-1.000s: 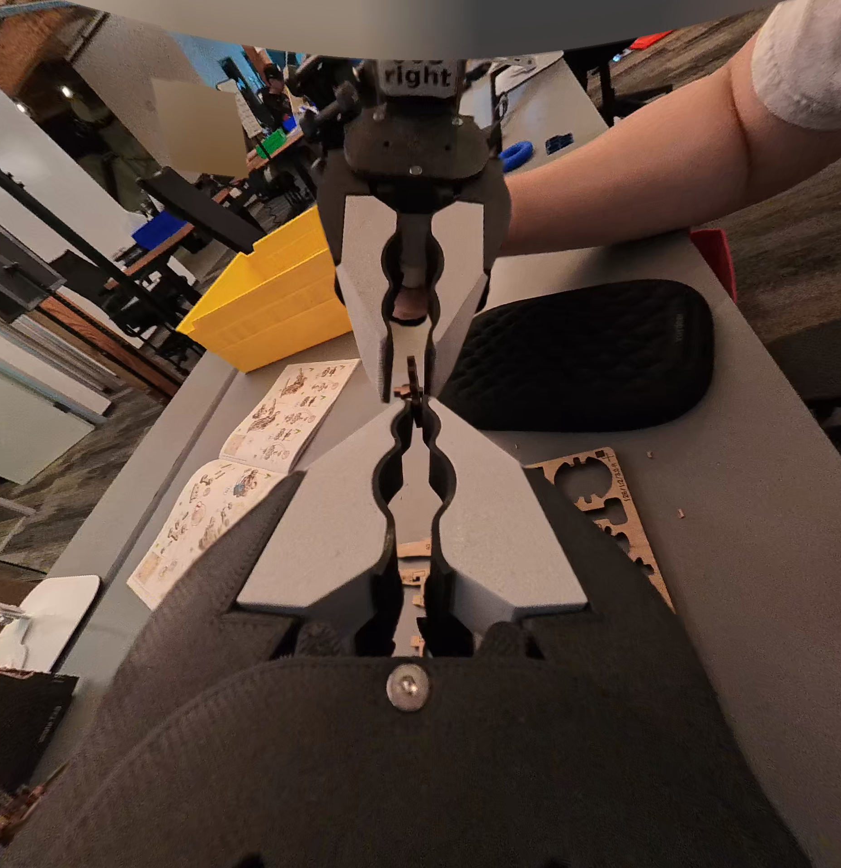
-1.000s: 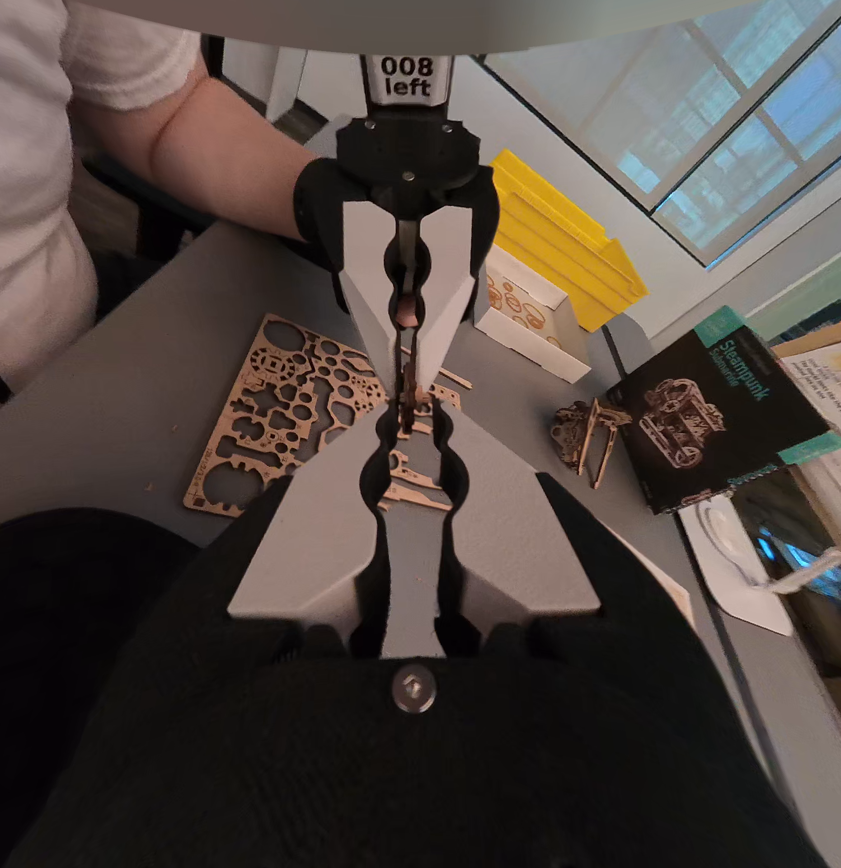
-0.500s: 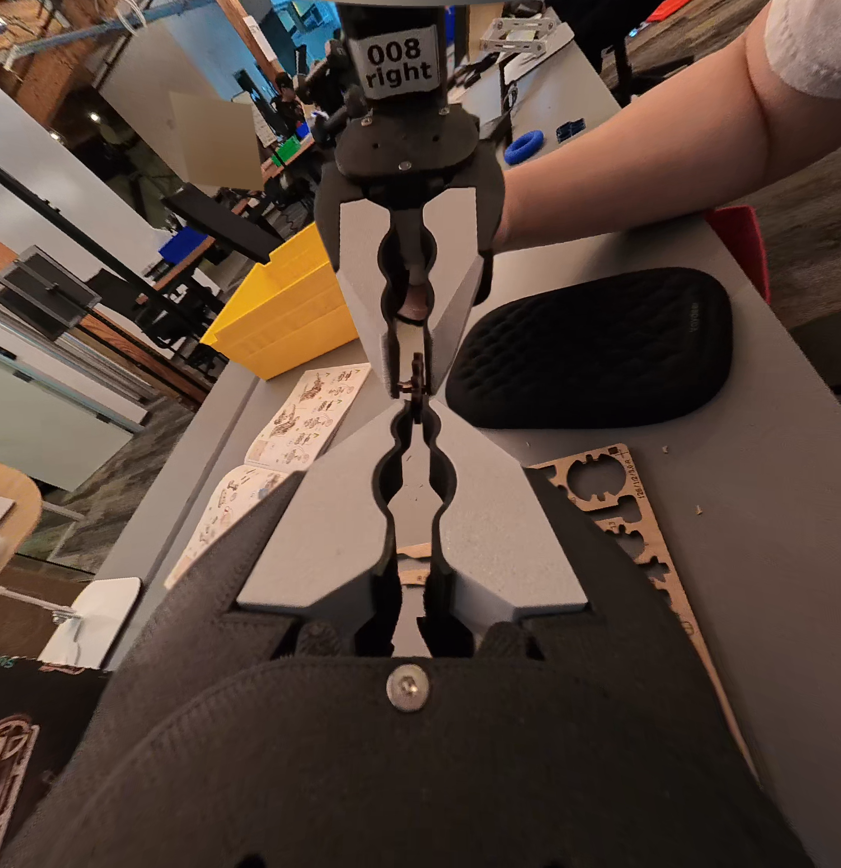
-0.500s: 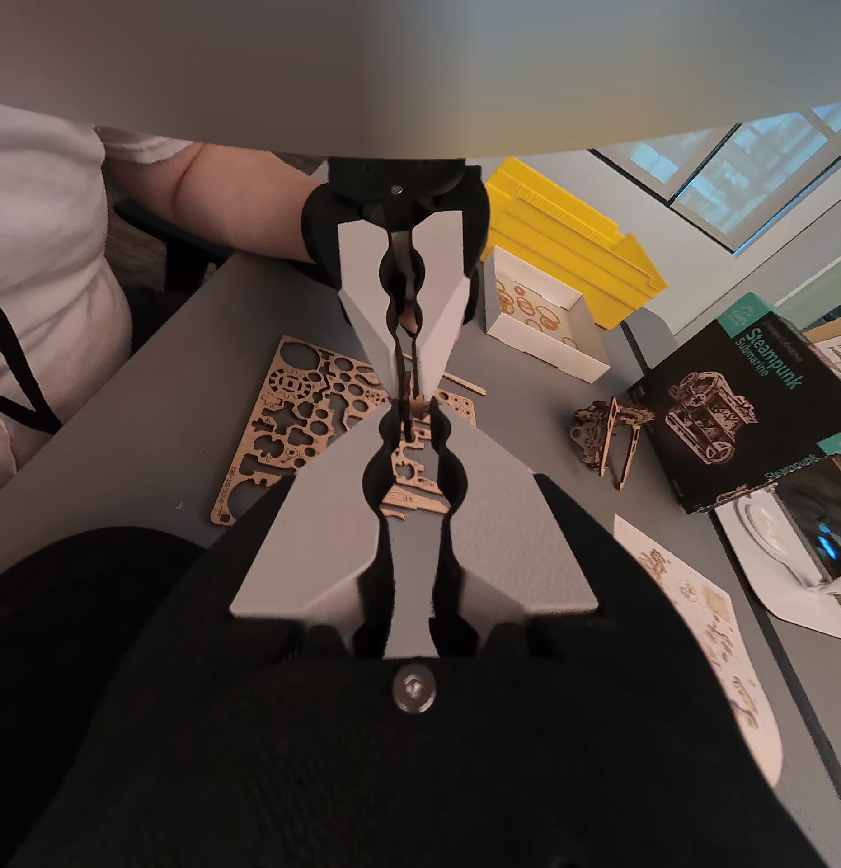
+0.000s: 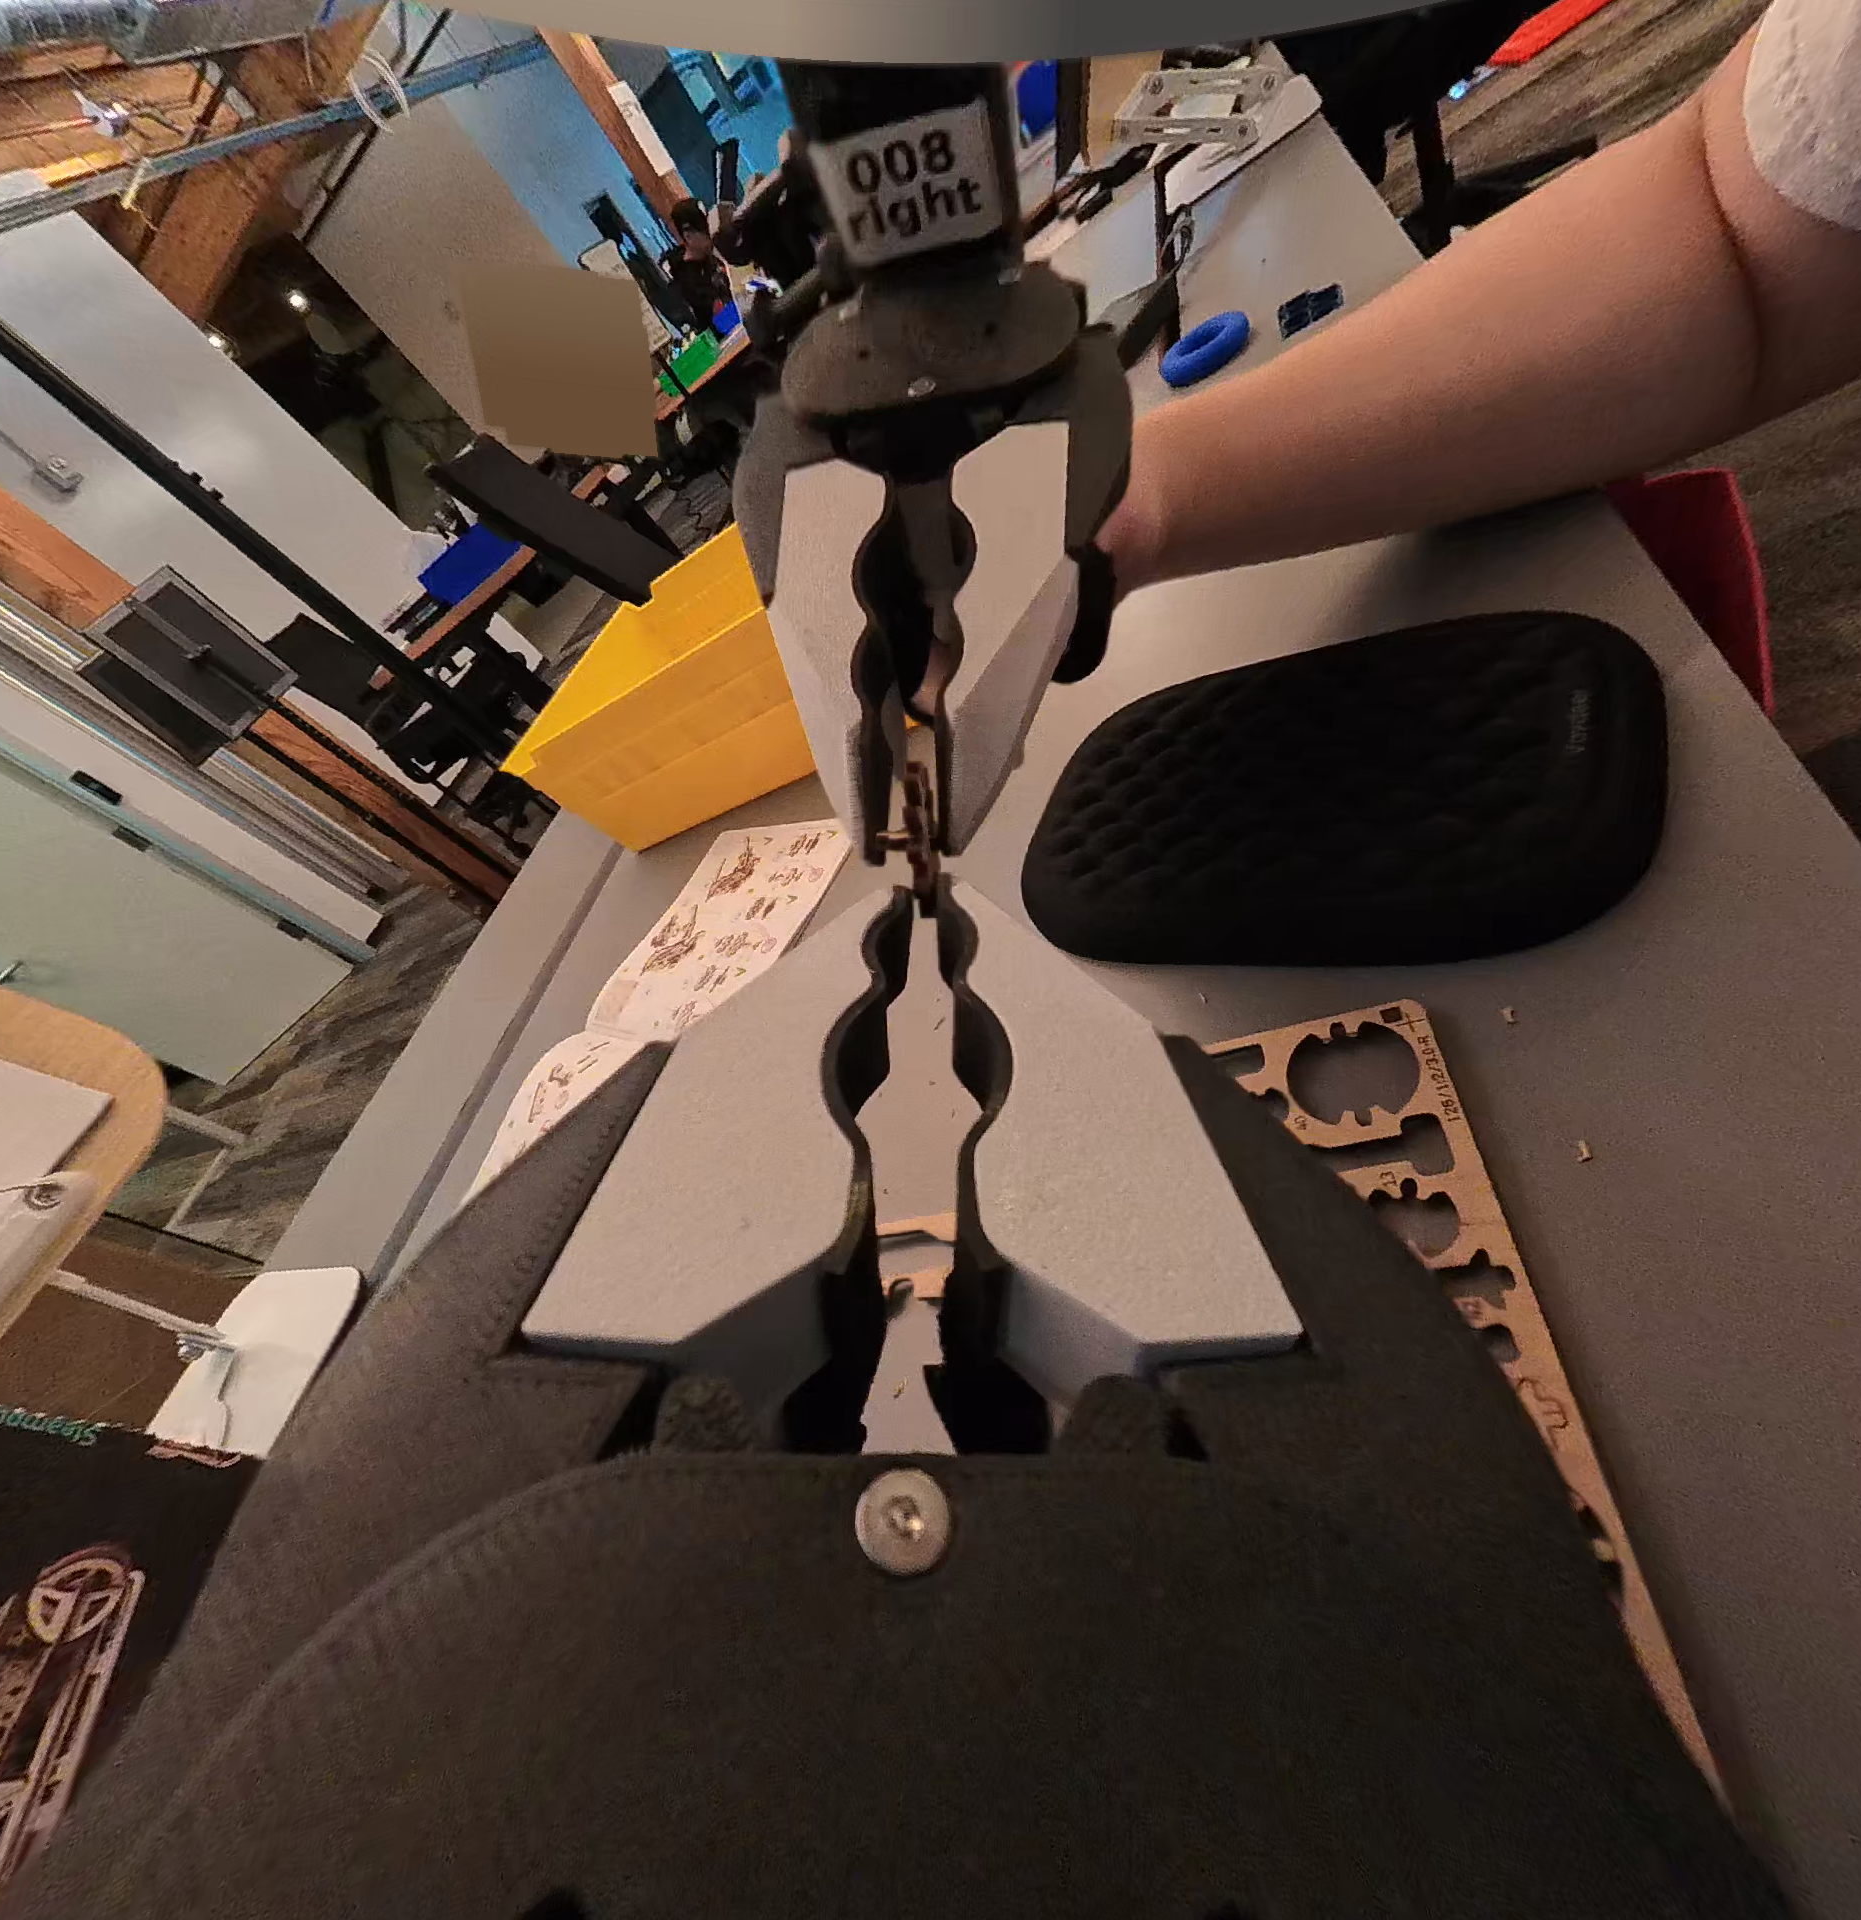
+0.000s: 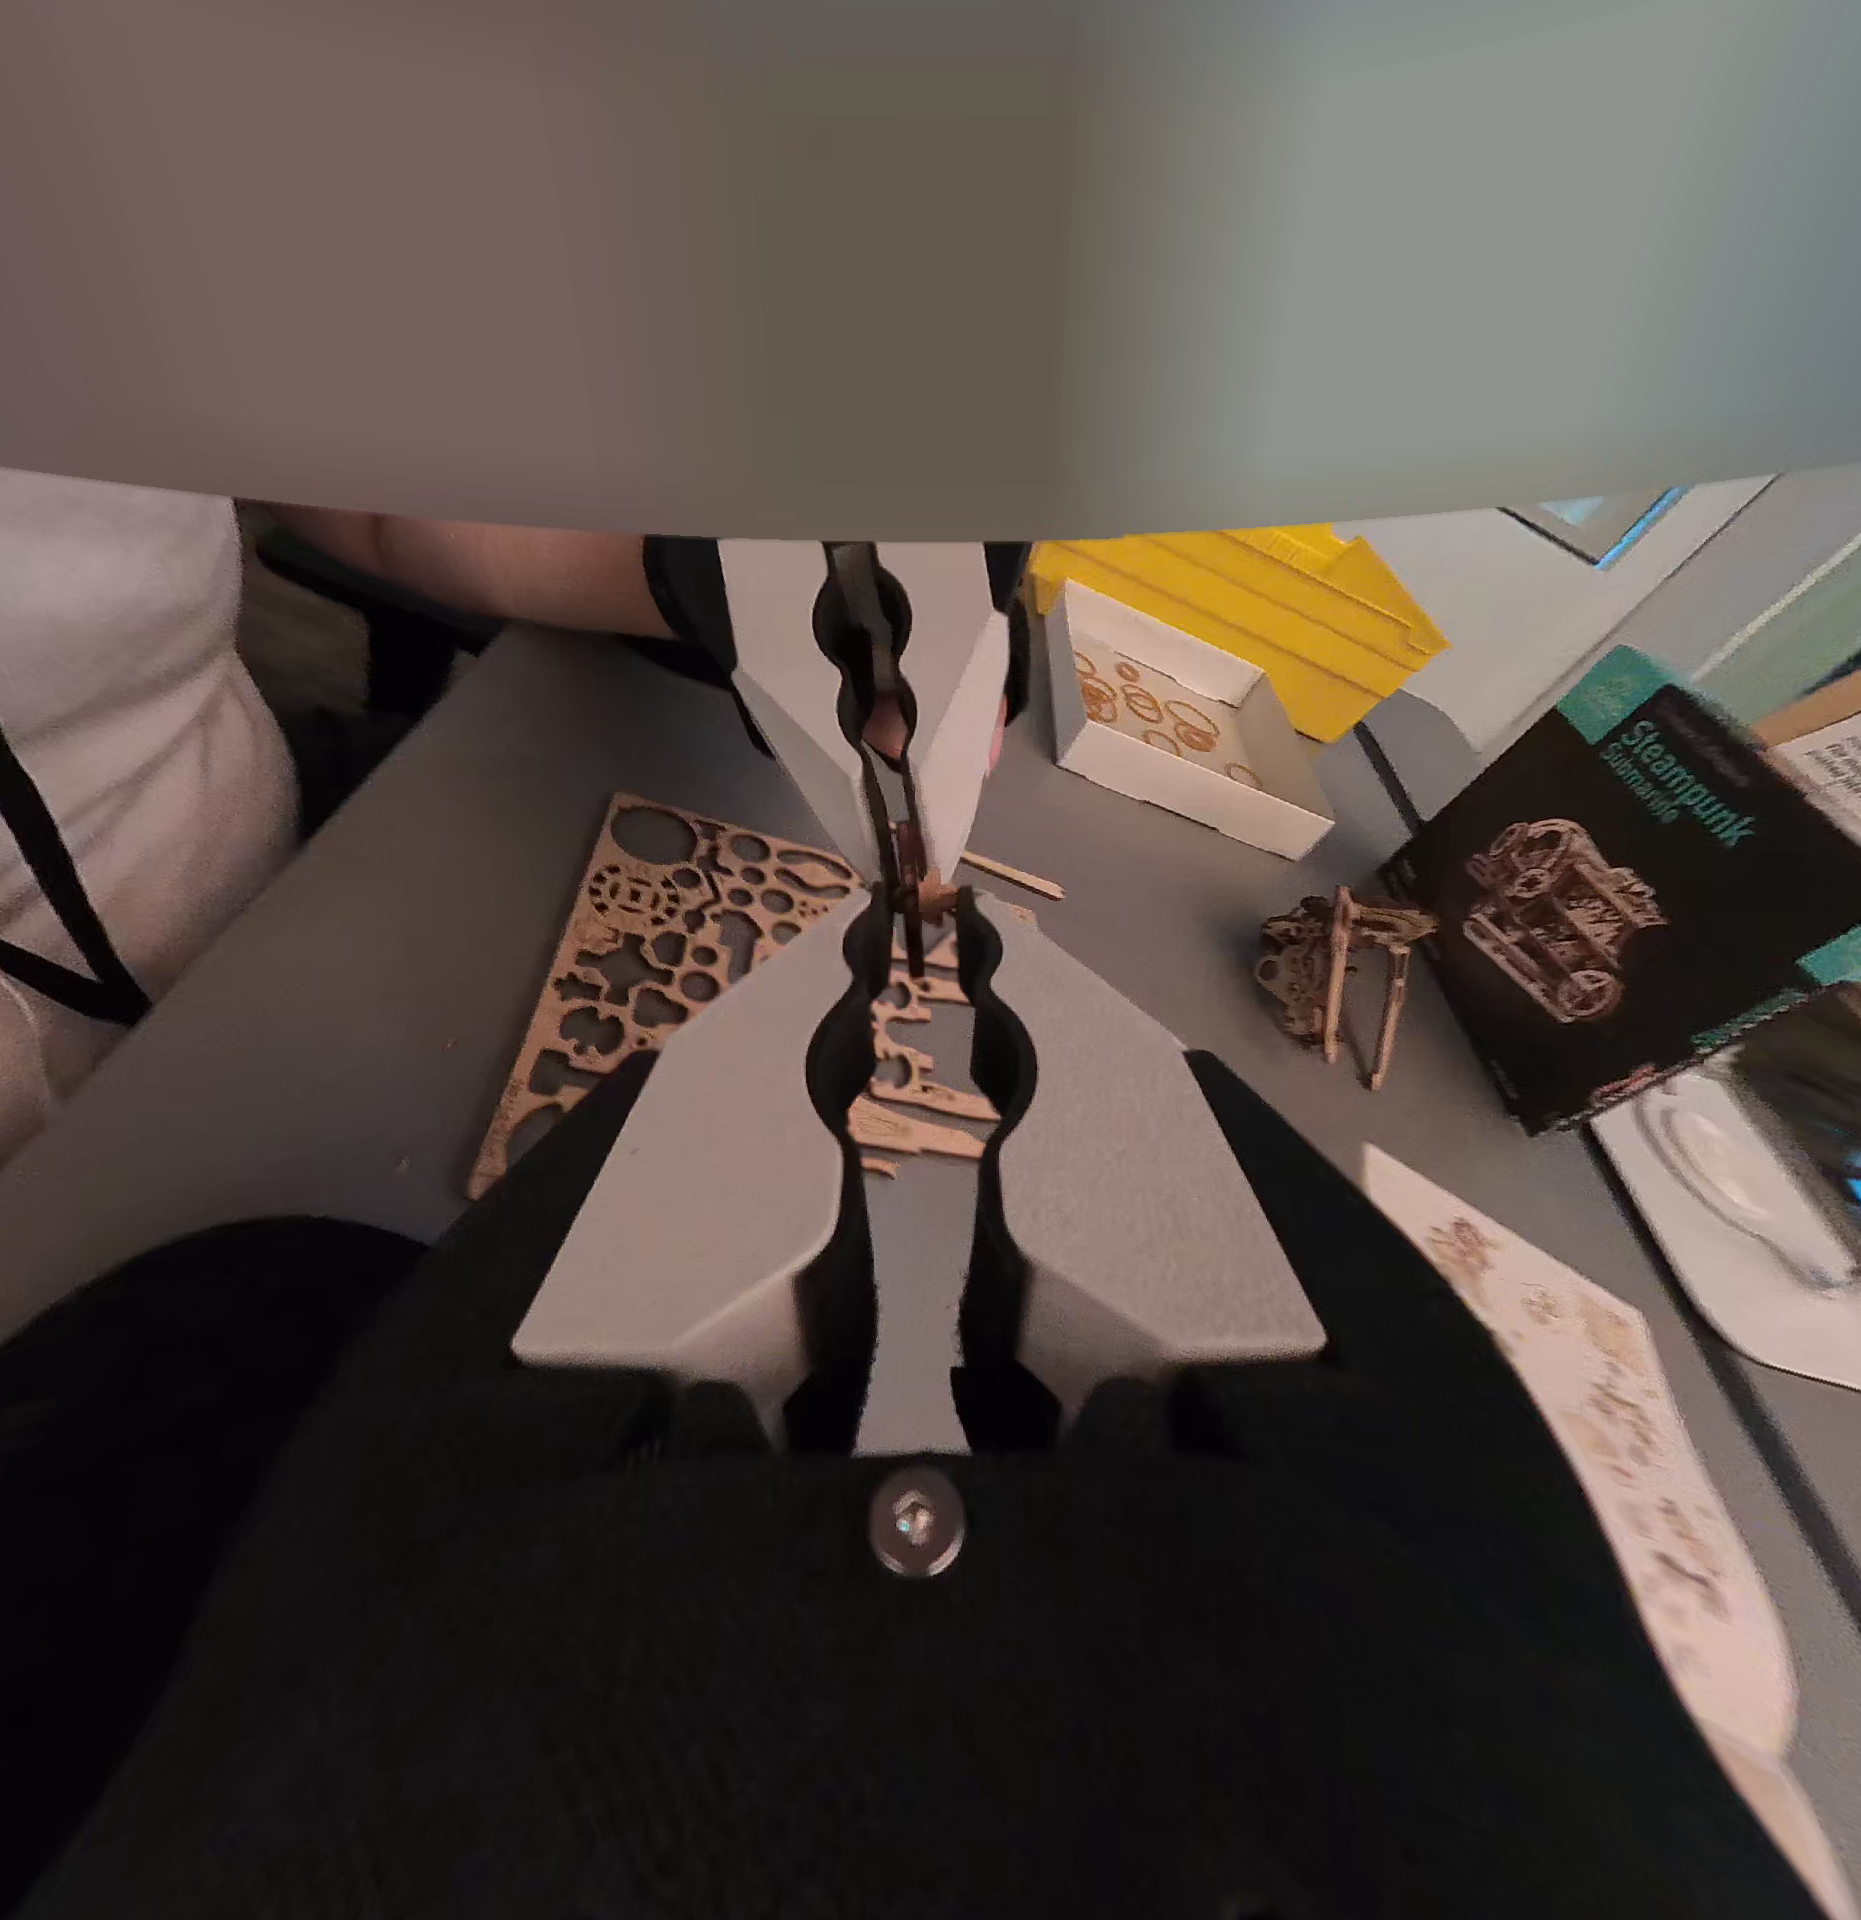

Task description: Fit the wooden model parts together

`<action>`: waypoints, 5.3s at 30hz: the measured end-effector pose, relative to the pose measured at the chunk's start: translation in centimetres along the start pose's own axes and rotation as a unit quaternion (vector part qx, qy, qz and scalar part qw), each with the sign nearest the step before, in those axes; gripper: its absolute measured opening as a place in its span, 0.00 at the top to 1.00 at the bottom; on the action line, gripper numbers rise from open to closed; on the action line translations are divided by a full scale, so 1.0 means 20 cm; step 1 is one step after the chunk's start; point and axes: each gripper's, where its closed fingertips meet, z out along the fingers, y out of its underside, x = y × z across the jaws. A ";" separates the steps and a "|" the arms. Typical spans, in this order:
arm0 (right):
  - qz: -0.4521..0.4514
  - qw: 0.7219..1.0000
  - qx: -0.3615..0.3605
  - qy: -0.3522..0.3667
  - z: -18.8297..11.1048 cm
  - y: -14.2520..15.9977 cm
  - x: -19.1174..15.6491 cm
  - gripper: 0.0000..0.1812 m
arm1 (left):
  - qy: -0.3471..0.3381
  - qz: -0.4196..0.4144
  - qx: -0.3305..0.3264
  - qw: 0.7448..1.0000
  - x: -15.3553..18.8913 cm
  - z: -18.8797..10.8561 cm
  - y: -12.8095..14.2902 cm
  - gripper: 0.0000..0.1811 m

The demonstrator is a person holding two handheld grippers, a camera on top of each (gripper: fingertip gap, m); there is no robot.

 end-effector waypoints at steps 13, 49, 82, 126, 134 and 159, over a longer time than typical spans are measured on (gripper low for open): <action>-0.070 0.991 -0.100 0.052 0.03 0.10 0.04 0.92 | -0.041 0.131 -0.178 0.975 -0.01 0.05 0.25 0.99; 0.064 0.988 0.139 -0.027 -0.02 -0.10 0.02 0.97 | -0.037 -0.011 -0.018 0.999 -0.04 0.02 0.02 1.00; 0.019 0.988 0.151 -0.039 -0.02 -0.10 -0.03 0.97 | 0.014 -0.032 0.027 0.999 0.02 -0.01 -0.05 1.00; -0.119 0.978 -0.171 -0.007 0.10 0.30 -0.07 0.98 | 0.025 0.113 -0.187 0.975 0.11 0.08 0.31 0.97; 0.000 0.992 -0.124 -0.013 0.09 0.24 -0.03 0.96 | -0.002 0.105 -0.170 0.980 0.05 0.07 0.28 0.97; -0.020 0.986 -0.166 -0.014 0.14 0.35 -0.06 0.98 | 0.043 0.089 -0.228 0.969 0.12 0.07 0.39 0.97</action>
